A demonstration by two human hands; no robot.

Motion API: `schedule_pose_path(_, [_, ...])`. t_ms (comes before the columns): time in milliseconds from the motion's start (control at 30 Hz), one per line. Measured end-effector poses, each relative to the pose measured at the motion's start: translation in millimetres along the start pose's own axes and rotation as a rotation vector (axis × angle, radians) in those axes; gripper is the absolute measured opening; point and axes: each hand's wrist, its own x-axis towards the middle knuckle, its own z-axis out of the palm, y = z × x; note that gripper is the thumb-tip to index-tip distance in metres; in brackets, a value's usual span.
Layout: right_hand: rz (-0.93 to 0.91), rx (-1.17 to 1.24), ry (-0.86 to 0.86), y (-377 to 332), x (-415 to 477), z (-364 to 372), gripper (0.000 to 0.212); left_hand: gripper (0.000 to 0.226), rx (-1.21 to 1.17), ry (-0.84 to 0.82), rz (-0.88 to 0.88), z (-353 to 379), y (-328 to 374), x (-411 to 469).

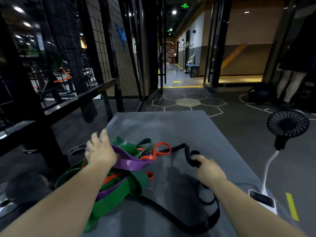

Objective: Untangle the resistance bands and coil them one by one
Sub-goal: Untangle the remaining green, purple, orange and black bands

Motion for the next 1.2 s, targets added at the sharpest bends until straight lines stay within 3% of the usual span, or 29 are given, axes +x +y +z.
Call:
schedule_pose_path(100, [-0.079,-0.078,-0.063,-7.4,-4.9,18.3,0.053,0.075,0.057,0.125,0.484,-3.4,15.0,-11.0])
schedule_pose_path(167, [-0.149,-0.174,-0.073,-15.2,-8.7,29.7,0.054,0.05,0.001,-0.056,0.697,-5.1,32.7,-26.1])
schedule_pose_path(233, [-0.217,-0.283,-0.079,-24.7,-13.8,39.7,0.05,0.042,0.026,-0.303,0.653,1.1,42.6,-39.8])
schedule_pose_path(367, [-0.236,-0.309,-0.178,-42.1,-25.8,50.3,0.042,0.114,0.407,-0.431,0.587,27.1,35.9,-47.4])
schedule_pose_path(467, [-0.204,-0.371,-0.266,-46.5,-33.6,55.9,0.084,0.125,0.426,-0.373,0.561,36.7,31.3,-47.0])
schedule_pose_path(533, [-0.228,-0.449,-0.245,-46.0,-36.6,62.0,0.103,0.112,0.423,-0.365,0.539,35.1,33.1,-47.4])
schedule_pose_path(600, [-0.239,-0.524,-0.178,-44.0,-37.4,69.4,0.113,0.082,0.422,-0.37,0.525,31.0,34.8,-47.2])
schedule_pose_path(667, [-0.22,-0.544,-0.099,-45.2,-37.1,75.1,0.112,0.048,0.366,-0.317,0.534,26.8,32.8,-47.0])
schedule_pose_path(733, [-0.201,-0.509,-0.024,-48.4,-35.2,77.2,0.099,0.027,0.25,-0.241,0.52,24.1,25.6,-45.6])
schedule_pose_path(833, [-0.182,-0.486,0.016,-51.0,-28.2,77.2,0.086,0.022,0.091,-0.167,0.462,18.0,10.4,-42.7])
schedule_pose_path(1000, [-0.068,-0.474,-0.171,-53.9,-10.5,77.8,0.092,0.02,-0.072,-0.087,0.37,16.1,-8.0,-36.1])
schedule_pose_path(1200, [-0.178,-0.483,-0.086,-63.8,-0.8,85.5,0.052,0.018,-0.196,-0.038,0.303,18.3,-8.9,-27.7])
